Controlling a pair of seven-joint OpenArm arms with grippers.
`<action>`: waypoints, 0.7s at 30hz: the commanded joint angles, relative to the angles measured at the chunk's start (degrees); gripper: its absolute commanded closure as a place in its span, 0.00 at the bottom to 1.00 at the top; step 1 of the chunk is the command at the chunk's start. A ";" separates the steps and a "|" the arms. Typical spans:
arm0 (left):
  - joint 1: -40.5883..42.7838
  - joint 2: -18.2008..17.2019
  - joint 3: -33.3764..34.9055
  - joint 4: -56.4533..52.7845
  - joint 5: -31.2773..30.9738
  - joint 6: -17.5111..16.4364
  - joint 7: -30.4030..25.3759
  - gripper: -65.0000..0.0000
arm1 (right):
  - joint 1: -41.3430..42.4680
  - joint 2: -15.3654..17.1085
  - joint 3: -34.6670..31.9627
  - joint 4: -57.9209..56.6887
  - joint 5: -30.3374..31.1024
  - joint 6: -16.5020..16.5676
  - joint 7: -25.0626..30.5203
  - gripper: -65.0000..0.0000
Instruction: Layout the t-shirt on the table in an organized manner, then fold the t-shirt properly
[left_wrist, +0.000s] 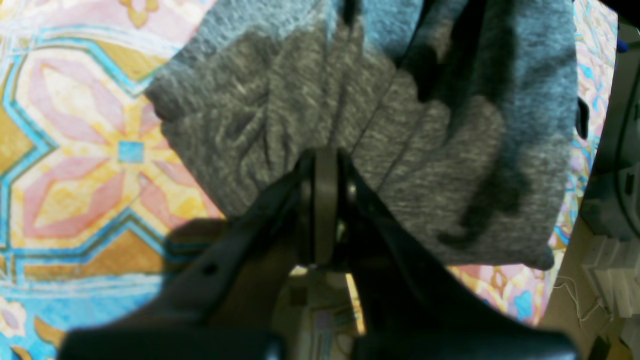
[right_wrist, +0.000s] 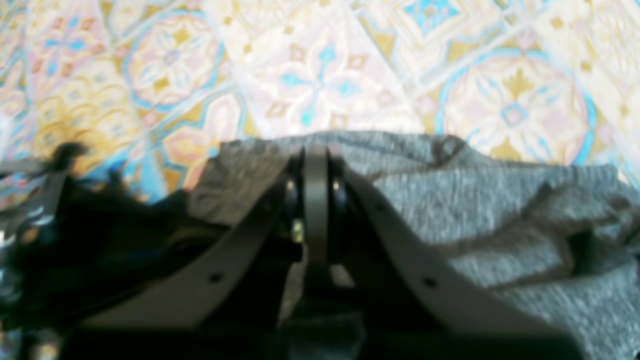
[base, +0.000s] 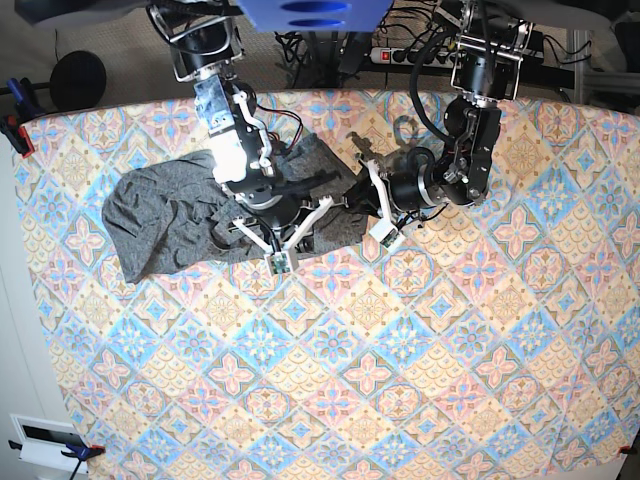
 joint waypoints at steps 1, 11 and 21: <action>0.02 -0.36 -0.10 -0.02 3.48 1.73 2.31 1.00 | 1.11 -0.12 -0.54 -0.01 -1.96 -1.76 -0.32 1.00; 0.28 -0.36 -0.10 -0.02 3.48 1.73 2.31 1.00 | 3.31 -0.12 -3.62 -0.80 -19.28 -3.87 -10.43 1.00; -0.60 -0.36 -0.10 -6.08 3.48 1.73 -0.50 1.00 | 3.13 2.60 -3.27 1.75 -20.33 -3.87 -10.43 1.00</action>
